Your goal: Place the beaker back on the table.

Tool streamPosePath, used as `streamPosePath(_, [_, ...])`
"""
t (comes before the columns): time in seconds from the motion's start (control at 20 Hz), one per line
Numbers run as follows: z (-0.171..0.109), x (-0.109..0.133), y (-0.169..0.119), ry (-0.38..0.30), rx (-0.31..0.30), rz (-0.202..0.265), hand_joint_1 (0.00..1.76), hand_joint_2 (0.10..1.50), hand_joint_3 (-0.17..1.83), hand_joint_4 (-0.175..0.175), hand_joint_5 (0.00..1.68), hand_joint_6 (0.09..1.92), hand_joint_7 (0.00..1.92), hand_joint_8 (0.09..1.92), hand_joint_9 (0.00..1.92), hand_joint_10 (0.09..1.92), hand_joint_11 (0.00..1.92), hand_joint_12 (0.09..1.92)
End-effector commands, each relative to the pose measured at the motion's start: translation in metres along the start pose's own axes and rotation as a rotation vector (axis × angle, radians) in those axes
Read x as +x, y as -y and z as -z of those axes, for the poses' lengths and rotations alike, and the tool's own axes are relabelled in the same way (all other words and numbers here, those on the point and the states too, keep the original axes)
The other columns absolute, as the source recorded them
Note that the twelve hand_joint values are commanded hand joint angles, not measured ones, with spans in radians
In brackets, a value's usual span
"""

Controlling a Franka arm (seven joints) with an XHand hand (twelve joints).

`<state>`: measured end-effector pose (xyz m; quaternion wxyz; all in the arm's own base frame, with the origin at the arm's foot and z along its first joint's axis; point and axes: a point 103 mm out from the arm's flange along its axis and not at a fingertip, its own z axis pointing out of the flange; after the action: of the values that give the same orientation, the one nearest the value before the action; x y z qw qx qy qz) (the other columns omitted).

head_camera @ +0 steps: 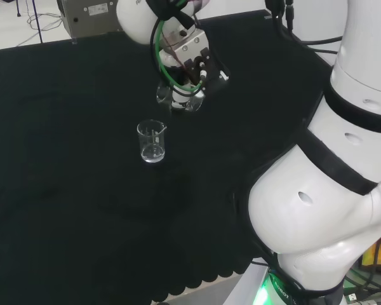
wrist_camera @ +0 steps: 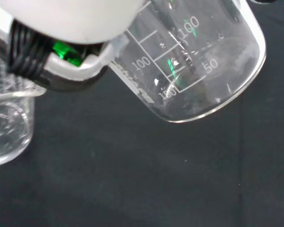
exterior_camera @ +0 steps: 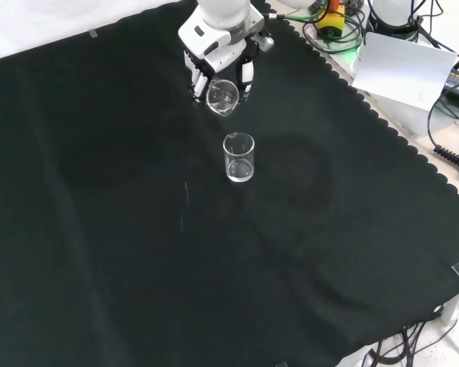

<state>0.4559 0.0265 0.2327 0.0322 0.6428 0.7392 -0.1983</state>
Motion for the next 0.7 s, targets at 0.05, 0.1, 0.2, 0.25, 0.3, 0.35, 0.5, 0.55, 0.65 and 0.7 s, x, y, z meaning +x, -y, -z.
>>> streamPosePath(0.05, [-0.017,-0.009,-0.026,-0.158,-0.094,0.095,1.11,0.57,0.93,0.175,1.16,1.01,1.46,0.74,1.47,0.57,1.38,0.72])
streamPosePath(0.1, [-0.019,-0.01,-0.029,-0.168,-0.102,0.098,1.11,0.57,0.93,0.175,1.16,1.01,1.46,0.74,1.47,0.57,1.38,0.72])
streamPosePath(0.2, [-0.023,-0.013,-0.037,-0.205,-0.121,0.113,1.11,0.57,0.93,0.175,1.16,1.01,1.46,0.74,1.47,0.57,1.38,0.72])
streamPosePath(0.25, [-0.025,-0.014,-0.041,-0.222,-0.13,0.115,1.11,0.57,0.93,0.175,1.16,1.01,1.46,0.74,1.47,0.57,1.38,0.72])
streamPosePath(0.3, [-0.028,-0.015,-0.045,-0.234,-0.138,0.117,1.11,0.57,0.93,0.175,1.16,1.01,1.46,0.74,1.47,0.57,1.38,0.72])
streamPosePath(0.35, [-0.031,-0.016,-0.049,-0.25,-0.142,0.122,1.11,0.57,0.93,0.175,1.16,1.01,1.46,0.74,1.47,0.57,1.38,0.72])
streamPosePath(0.5, [-0.04,-0.018,-0.06,-0.29,-0.161,0.133,1.11,0.58,0.93,0.175,1.16,1.01,1.46,0.73,1.47,0.56,1.38,0.72])
streamPosePath(0.55, [-0.043,-0.02,-0.064,-0.31,-0.167,0.137,1.11,0.58,0.93,0.175,1.16,1.01,1.46,0.73,1.47,0.56,1.38,0.72])
streamPosePath(0.65, [-0.049,-0.023,-0.071,-0.35,-0.176,0.147,1.11,0.58,0.93,0.175,1.16,1.01,1.46,0.73,1.47,0.56,1.38,0.72])
streamPosePath(0.7, [-0.053,-0.025,-0.074,-0.363,-0.183,0.149,1.11,0.58,0.93,0.175,1.16,1.01,1.46,0.73,1.46,0.56,1.38,0.72])
